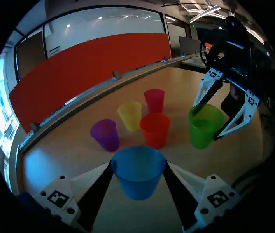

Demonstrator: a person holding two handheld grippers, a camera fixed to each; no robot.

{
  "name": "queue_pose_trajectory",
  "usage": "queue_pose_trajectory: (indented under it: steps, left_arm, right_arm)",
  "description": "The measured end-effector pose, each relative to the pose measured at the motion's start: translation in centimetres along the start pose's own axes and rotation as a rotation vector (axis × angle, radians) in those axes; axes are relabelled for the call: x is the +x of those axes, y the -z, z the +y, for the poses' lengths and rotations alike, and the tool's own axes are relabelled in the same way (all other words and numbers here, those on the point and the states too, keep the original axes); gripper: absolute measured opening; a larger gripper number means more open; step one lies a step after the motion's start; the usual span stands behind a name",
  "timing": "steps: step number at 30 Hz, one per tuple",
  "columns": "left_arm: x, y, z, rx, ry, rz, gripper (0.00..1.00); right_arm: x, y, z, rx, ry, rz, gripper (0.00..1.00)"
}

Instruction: Pour water

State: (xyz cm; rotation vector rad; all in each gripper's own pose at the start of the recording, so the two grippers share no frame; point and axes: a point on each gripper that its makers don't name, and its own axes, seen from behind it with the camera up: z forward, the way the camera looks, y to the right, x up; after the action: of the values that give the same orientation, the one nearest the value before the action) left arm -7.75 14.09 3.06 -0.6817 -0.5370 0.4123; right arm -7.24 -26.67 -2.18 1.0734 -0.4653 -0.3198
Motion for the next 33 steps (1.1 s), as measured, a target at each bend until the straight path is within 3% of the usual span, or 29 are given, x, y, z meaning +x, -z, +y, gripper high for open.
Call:
queue_pose_trajectory:
  steps: [18, 33]
  left_arm:
    - [-1.2, -1.7, 0.3, -0.021, -0.039, -0.063, 0.87]
    - [-1.3, -2.9, 0.8, -0.034, -0.053, -0.073, 0.87]
  right_arm:
    - [-2.1, -1.0, 0.1, -0.002, -0.001, -0.063, 0.91]
    - [-3.2, -1.7, 0.1, 0.002, -0.017, -0.095, 0.91]
